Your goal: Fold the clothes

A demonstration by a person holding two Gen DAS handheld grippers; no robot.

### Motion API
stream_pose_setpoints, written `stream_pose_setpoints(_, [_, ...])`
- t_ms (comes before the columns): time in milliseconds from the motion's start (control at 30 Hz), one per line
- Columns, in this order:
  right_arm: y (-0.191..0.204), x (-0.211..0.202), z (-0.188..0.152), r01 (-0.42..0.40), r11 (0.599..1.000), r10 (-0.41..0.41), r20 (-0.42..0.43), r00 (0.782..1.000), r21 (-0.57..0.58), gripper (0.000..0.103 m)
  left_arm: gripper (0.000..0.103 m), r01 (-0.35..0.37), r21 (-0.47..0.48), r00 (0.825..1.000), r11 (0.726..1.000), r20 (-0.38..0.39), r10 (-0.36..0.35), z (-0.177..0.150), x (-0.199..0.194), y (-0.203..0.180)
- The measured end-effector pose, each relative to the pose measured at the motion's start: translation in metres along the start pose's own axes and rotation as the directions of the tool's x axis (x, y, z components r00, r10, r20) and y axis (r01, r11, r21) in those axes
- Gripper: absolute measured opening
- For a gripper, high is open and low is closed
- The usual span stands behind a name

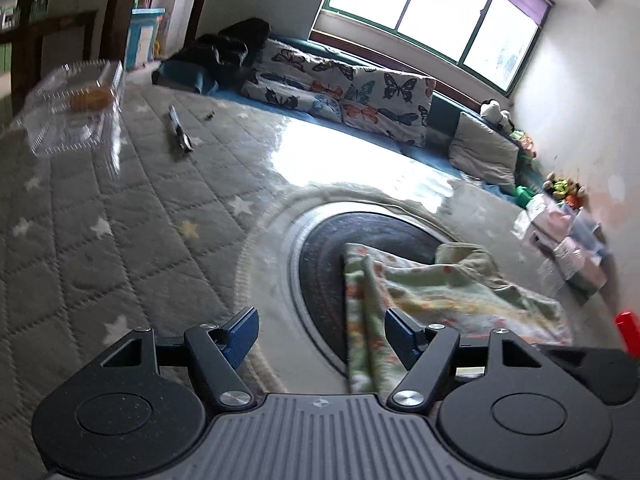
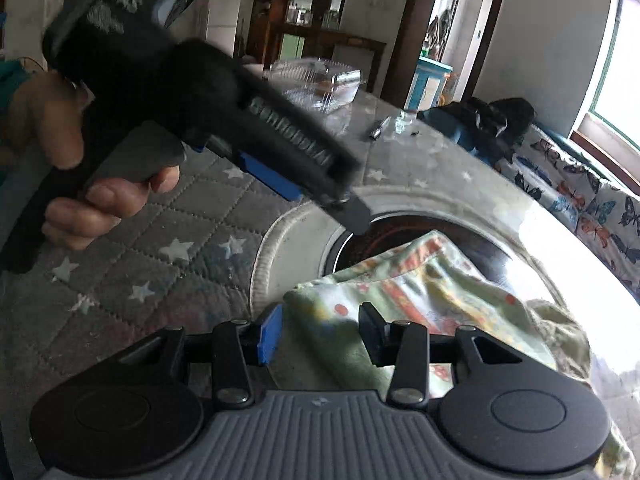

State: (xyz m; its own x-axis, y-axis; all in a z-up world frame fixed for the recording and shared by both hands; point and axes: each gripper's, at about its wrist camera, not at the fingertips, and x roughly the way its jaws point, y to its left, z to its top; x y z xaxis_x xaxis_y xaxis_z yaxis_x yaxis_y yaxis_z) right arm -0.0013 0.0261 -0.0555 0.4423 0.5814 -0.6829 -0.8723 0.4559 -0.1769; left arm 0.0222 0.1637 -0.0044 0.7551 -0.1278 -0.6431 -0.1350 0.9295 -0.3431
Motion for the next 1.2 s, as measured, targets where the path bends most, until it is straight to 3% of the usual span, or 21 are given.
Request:
stream_pose_setpoints(67, [-0.001, 0.002, 0.000, -0.001, 1.000, 0.001, -0.004, 1.000, 0.015, 0.040, 0.073, 0.028, -0.027, 0.999, 0.999, -0.015, -0.029, 0.000, 0.002, -0.001])
stream_pose_setpoints(133, [-0.005, 0.002, 0.000, -0.001, 0.999, 0.001, 0.000, 1.000, 0.038, 0.026, 0.073, 0.053, -0.053, 0.998, 0.997, -0.028, -0.055, -0.001, 0.005, -0.002])
stream_pose_setpoints(233, [-0.011, 0.000, 0.000, -0.015, 0.996, 0.014, 0.011, 1.000, 0.086, 0.016, 0.073, 0.078, -0.086, 0.996, 0.993, -0.043, -0.082, -0.001, 0.007, -0.003])
stream_pose_setpoints(400, [-0.025, -0.016, 0.001, -0.049, 0.981, 0.038, 0.061, 0.997, 0.186, 0.012, 0.077, 0.101, -0.157, 0.992, 0.982, -0.057, -0.111, 0.000, 0.011, -0.004])
stream_pose_setpoints(767, [-0.041, -0.054, -0.006, -0.091, 0.959, 0.053, 0.146, 0.988, 0.268, 0.009, 0.075, 0.160, -0.264, 0.975, 0.951, -0.107, -0.193, 0.005, 0.028, -0.021])
stream_pose_setpoints(933, [-0.040, -0.065, -0.011, -0.112, 0.955, 0.069, 0.164, 0.984, 0.274, 0.009, 0.051, 0.178, -0.290, 0.966, 0.940, -0.131, -0.223, 0.003, 0.038, -0.025])
stream_pose_setpoints(1000, [-0.038, -0.066, -0.014, -0.119, 0.956, 0.076, 0.163, 0.984, 0.269, 0.009, 0.034, 0.175, -0.300, 0.964, 0.938, -0.139, -0.225, 0.001, 0.041, -0.024])
stream_pose_setpoints(1067, [-0.039, -0.066, -0.017, -0.125, 0.955, 0.084, 0.158, 0.984, 0.270, 0.010, 0.023, 0.169, -0.308, 0.964, 0.936, -0.144, -0.222, -0.001, 0.044, -0.021])
stream_pose_setpoints(1200, [-0.045, -0.070, -0.021, -0.123, 0.949, 0.078, 0.160, 0.984, 0.291, 0.014, 0.015, 0.143, -0.324, 0.966, 0.935, -0.160, -0.204, -0.006, 0.049, -0.016])
